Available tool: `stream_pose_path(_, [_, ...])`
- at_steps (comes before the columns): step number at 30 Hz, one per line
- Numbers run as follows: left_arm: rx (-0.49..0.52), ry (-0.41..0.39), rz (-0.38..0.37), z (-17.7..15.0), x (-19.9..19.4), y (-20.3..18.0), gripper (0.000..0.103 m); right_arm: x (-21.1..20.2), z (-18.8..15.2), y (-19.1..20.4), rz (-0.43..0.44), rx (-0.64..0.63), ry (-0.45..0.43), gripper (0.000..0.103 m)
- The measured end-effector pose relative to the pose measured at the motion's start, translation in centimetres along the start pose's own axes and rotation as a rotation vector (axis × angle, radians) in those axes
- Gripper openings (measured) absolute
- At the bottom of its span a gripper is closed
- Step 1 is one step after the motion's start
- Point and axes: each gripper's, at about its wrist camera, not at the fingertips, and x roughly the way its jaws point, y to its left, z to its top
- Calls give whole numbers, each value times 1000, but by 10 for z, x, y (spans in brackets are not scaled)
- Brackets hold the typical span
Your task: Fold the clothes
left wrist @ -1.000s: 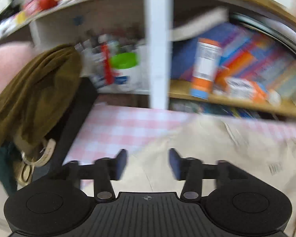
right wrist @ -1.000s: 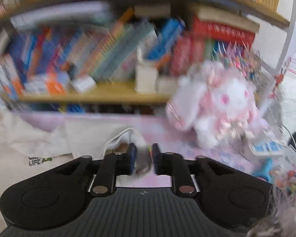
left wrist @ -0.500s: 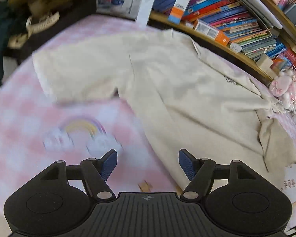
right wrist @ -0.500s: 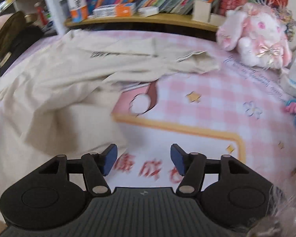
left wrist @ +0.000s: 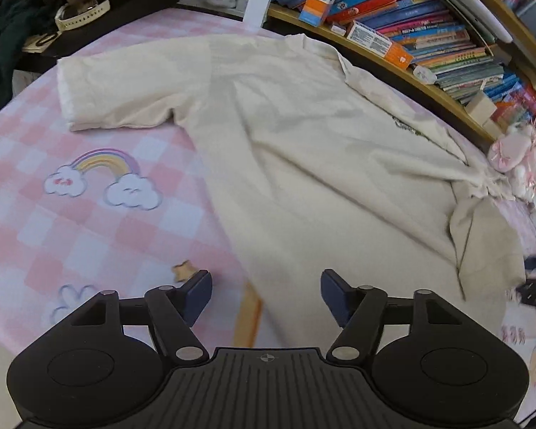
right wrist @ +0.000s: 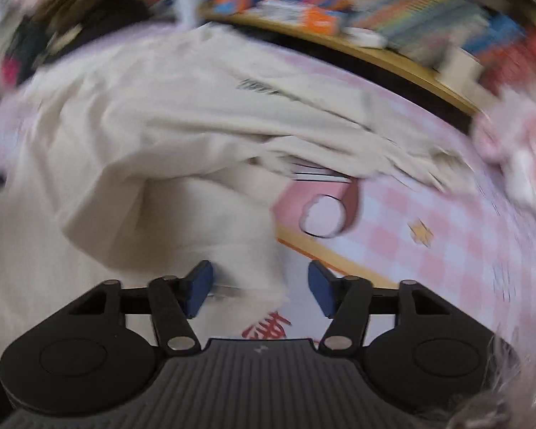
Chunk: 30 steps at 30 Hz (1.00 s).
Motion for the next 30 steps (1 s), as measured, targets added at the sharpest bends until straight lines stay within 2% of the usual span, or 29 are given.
stream_pose_path(1, [-1, 10, -25, 2, 4, -1, 32, 2, 1, 2, 21, -2, 10, 14])
stream_pose_path(2, [-3, 19, -51, 4, 9, -3, 4, 0, 1, 2, 27, 17, 6, 11])
stream_pose_path(3, [-4, 29, -76, 6, 13, -4, 2, -5, -1, 2, 17, 49, -8, 10])
stream_pose_path(6, [40, 30, -110, 12, 16, -4, 2, -30, -14, -8, -19, 202, -50, 9])
stream_pose_path(10, [83, -16, -161, 32, 1, 14, 2, -64, -58, -9, 33, 481, -10, 8])
stream_pose_path(11, [94, -33, -157, 40, -5, 22, 2, -69, -69, 0, 59, 516, 15, 8])
stream_pose_path(13, [117, -66, -144, 56, -17, 41, 2, -75, -87, 28, 118, 534, 66, 8])
stream_pose_path(15, [162, -56, -122, 68, -21, 55, 2, -81, -99, 63, 172, 514, 95, 8])
stream_pose_path(16, [183, -42, -114, 72, -22, 62, 2, -84, -102, 79, 162, 495, 97, 10])
stream_pose_path(18, [238, -27, -101, 75, -25, 68, 2, -89, -100, 94, 128, 495, 64, 27])
stream_pose_path(19, [251, -31, -94, 75, -27, 72, 2, -91, -97, 99, 113, 500, 44, 46])
stream_pose_path(20, [244, -29, -102, 75, -28, 75, 2, -94, -95, 105, 98, 504, 25, 55])
stream_pose_path(22, [221, -22, -126, 73, -30, 81, 3, -98, -91, 116, 68, 513, -13, 63])
stream_pose_path(24, [229, 2, -174, 65, -33, 79, 9, -103, -86, 128, 37, 521, -52, 69])
stream_pose_path(25, [236, 17, -195, 61, -34, 77, 15, -106, -84, 133, 22, 526, -71, 70])
stream_pose_path(26, [245, 29, -209, 56, -35, 74, 27, -103, -80, 137, 15, 535, -83, 70])
stream_pose_path(27, [254, 34, -215, 50, -36, 71, 35, -95, -71, 139, 14, 549, -90, 70])
stream_pose_path(28, [263, 38, -220, 44, -37, 68, 48, -87, -65, 140, 14, 564, -92, 70])
stream_pose_path(29, [276, 41, -225, 37, -37, 64, 52, -79, -60, 141, 10, 580, -89, 70])
stream_pose_path(30, [296, 47, -227, 30, -36, 60, 52, -71, -56, 142, 1, 599, -80, 69])
